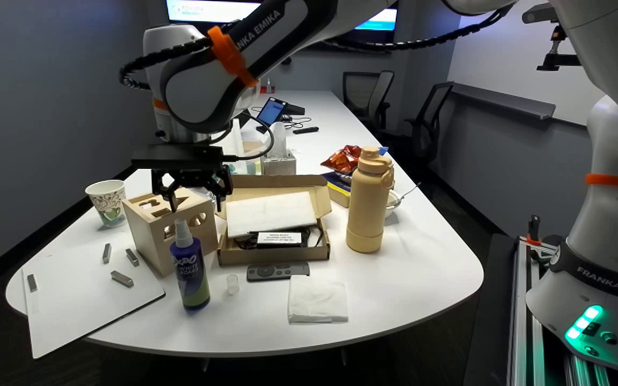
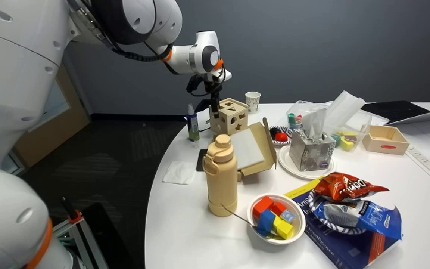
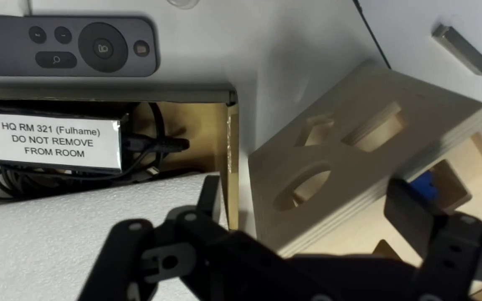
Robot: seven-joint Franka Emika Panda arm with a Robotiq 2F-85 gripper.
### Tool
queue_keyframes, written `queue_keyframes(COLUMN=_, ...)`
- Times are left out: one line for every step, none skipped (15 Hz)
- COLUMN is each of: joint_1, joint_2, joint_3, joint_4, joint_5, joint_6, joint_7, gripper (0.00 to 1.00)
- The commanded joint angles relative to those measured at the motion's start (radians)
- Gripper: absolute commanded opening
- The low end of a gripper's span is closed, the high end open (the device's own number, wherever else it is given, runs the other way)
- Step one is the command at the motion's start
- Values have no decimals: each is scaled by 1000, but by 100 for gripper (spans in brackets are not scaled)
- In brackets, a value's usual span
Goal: Move the box
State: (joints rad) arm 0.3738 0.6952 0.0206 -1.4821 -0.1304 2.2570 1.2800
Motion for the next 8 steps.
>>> queue_keyframes(joint_1=0, joint_2=-1, joint_3=7, joint_4=-2, joint_5=34, joint_6=-40, joint_7=9, gripper=100)
queue_keyframes(joint_1=-1, joint_2=-2, joint_3=7, joint_4=-3, joint_5=39, joint_6=-46, joint_7=9, gripper=100)
queue_keyframes(joint_1=-3, joint_2=-4, joint_3=9, joint_4=-4, joint_5=47, joint_6=-57, joint_7=8, gripper=100)
queue_keyframes(joint_1=-6, joint_2=-8, joint_3=11, joint_4=-7, joint_5=56, joint_6=-73, joint_7=4, gripper=100)
queue_keyframes(joint_1=-8, joint_2=-13, joint_3=12, joint_4=-10, joint_5=65, joint_6=-89, joint_7=4, gripper=100)
queue_keyframes(joint_1=-12, joint_2=-16, joint_3=15, joint_4=-11, joint_5=75, joint_6=-105, joint_7=2, gripper=100)
queue_keyframes(joint_1=-16, joint_2=-20, joint_3=18, joint_4=-15, joint_5=85, joint_6=-121, joint_7=-1, gripper=100)
queue_keyframes(joint_1=-18, joint_2=-23, joint_3=19, joint_4=-15, joint_5=94, joint_6=-134, joint_7=-2, gripper=100)
